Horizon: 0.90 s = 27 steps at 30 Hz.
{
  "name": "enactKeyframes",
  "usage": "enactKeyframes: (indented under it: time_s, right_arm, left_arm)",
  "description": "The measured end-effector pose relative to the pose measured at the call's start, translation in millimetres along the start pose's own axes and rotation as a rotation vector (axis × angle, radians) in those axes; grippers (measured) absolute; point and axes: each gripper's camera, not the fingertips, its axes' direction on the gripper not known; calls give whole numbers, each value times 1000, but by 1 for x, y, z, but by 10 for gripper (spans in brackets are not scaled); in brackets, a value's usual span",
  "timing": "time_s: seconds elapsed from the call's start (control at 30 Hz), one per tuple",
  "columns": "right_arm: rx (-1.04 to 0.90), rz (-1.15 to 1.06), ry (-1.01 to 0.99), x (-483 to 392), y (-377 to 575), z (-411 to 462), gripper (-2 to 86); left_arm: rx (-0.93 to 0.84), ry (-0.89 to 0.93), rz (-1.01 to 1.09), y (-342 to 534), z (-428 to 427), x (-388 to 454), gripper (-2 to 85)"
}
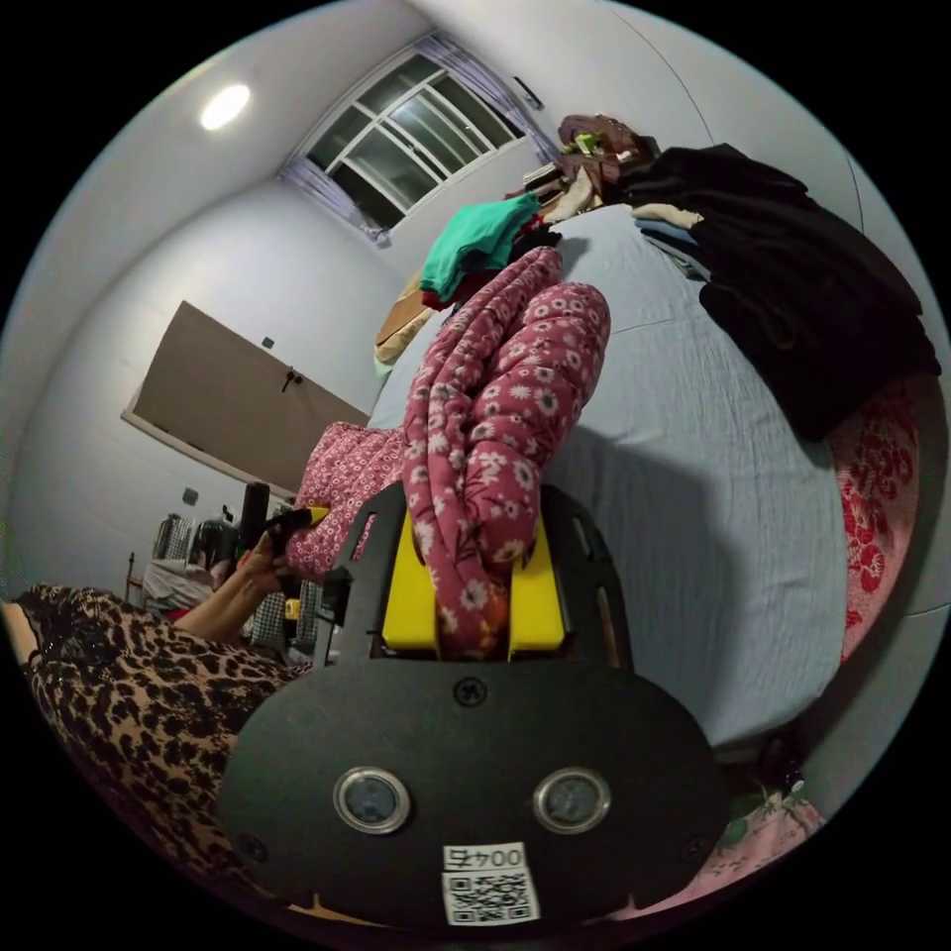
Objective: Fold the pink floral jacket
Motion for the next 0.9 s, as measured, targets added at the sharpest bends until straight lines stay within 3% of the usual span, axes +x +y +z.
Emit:
enactKeyframes:
  time_s: [0.37,0.67,0.9]
  right_arm:
    - [114,6,-32,-31,221,-77,101]
    - [359,133,161,-93,481,-188,101]
    - [528,339,347,-157,727,-300,100]
  left_arm:
    - [2,-20,105,133,48,118,102]
    - [-154,183,315,226,124,202,101]
    - [-380,382,463,337,222,319,101]
